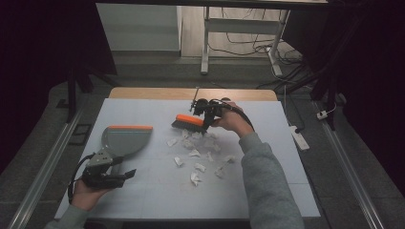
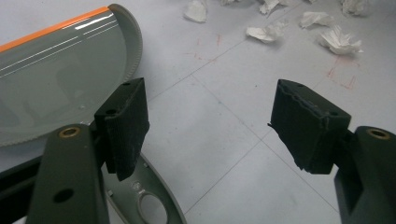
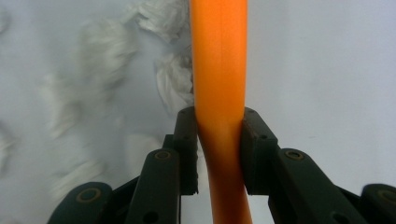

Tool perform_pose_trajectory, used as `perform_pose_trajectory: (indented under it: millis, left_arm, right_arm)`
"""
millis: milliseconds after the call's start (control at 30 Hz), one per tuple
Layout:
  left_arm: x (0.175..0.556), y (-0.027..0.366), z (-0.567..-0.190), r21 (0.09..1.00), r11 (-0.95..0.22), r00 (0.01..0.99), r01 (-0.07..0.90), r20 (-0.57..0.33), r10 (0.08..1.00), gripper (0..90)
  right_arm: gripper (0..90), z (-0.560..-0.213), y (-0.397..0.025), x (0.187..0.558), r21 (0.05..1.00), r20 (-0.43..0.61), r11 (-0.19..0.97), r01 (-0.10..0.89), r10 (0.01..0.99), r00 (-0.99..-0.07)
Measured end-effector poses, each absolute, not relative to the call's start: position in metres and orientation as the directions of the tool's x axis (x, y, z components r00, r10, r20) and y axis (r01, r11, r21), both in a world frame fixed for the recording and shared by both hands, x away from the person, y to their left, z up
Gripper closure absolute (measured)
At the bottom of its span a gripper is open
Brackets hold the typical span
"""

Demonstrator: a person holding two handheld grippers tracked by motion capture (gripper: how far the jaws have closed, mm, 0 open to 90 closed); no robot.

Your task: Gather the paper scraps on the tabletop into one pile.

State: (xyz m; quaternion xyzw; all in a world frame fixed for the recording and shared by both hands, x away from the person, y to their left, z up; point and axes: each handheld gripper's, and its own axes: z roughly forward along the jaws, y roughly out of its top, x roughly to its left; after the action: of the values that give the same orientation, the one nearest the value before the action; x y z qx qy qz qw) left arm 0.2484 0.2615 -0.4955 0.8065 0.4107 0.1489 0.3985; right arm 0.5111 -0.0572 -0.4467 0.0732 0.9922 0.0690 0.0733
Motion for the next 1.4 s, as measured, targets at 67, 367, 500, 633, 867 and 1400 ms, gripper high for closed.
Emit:
perform_pose_trajectory:
  millis: [67, 367, 500, 633, 867, 1400]
  left_arm:
    - [0.248, 0.261, -0.495, 0.765, -0.346, 0.620, 0.543, -0.087, 0.780, 28.3]
    - [0.249, 0.261, -0.496, 0.763, -0.343, 0.617, 0.548, -0.092, 0.781, 28.5]
    - [0.249, 0.261, -0.497, 0.762, -0.344, 0.617, 0.549, -0.092, 0.782, 28.5]
    - [0.249, 0.261, -0.497, 0.762, -0.343, 0.617, 0.549, -0.092, 0.782, 28.5]
    - [0.250, 0.261, -0.497, 0.763, -0.343, 0.617, 0.548, -0.091, 0.782, 28.5]
    - [0.250, 0.257, -0.497, 0.760, -0.353, 0.612, 0.547, -0.075, 0.787, 28.5]
  right_arm:
    - [71.2, -0.443, -0.061, 0.504, 0.169, -0.109, 0.976, 0.140, 0.160, -0.981]
    - [71.1, -0.429, -0.076, 0.504, 0.282, -0.160, 0.942, 0.179, 0.231, -0.960]
    - [71.1, -0.426, -0.083, 0.507, 0.329, -0.161, 0.919, 0.219, 0.282, -0.946]
    - [71.1, -0.423, -0.087, 0.509, 0.378, -0.112, 0.880, 0.287, 0.351, -0.930]
    - [71.1, -0.417, -0.071, 0.479, 0.407, 0.015, 0.837, 0.364, 0.393, -0.920]
    - [71.1, -0.445, -0.006, 0.439, 0.329, 0.233, 0.725, 0.604, 0.558, -0.797]
